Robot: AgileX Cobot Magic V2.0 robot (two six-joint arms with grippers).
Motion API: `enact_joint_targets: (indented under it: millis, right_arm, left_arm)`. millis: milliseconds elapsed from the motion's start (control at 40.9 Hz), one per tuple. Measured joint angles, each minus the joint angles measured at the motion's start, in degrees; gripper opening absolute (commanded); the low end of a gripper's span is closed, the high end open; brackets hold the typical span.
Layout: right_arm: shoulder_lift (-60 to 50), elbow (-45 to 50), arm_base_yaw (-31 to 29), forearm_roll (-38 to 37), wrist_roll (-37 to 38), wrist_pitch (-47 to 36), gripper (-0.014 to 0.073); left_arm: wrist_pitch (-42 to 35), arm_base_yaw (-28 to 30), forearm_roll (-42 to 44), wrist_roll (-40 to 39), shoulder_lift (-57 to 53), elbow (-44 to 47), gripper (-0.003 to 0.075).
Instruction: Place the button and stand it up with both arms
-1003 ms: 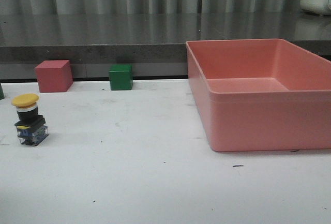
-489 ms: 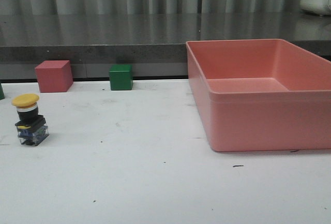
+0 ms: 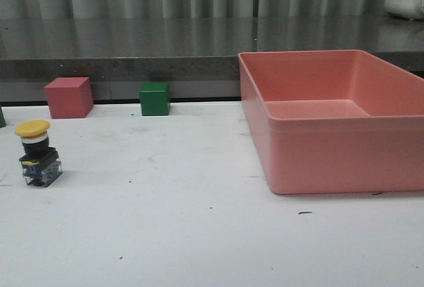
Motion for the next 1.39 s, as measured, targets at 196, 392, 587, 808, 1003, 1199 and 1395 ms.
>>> enact_joint_targets:
  millis: [196, 392, 587, 808, 1003, 1199, 1395]
  right_arm:
    - [0.0, 0.0, 0.0, 0.0, 0.0, 0.1, 0.0447]
    - [0.0, 0.0, 0.0, 0.0, 0.0, 0.1, 0.0282]
    - [0.0, 0.0, 0.0, 0.0, 0.0, 0.1, -0.0041]
    - [0.0, 0.0, 0.0, 0.0, 0.0, 0.1, -0.0068]
    - [0.0, 0.1, 0.0, 0.0, 0.0, 0.1, -0.0068]
    - [0.0, 0.1, 0.0, 0.0, 0.0, 0.2, -0.0068]
    - [0.0, 0.1, 0.0, 0.0, 0.0, 0.2, -0.0068]
  left_arm:
    - [0.0, 0.0, 0.0, 0.1, 0.0, 0.0, 0.0491]
    - [0.0, 0.0, -0.1, 0.2, 0.0, 0.0, 0.027]
    - [0.0, 0.0, -0.1, 0.2, 0.0, 0.0, -0.0003]
    - [0.0, 0.0, -0.1, 0.2, 0.0, 0.0, -0.002]
    - [0.0, 0.0, -0.1, 0.3, 0.0, 0.0, -0.002]
    - [0.0, 0.0, -0.1, 0.3, 0.0, 0.0, -0.002]
    - [0.0, 0.0, -0.1, 0.4, 0.0, 0.0, -0.002]
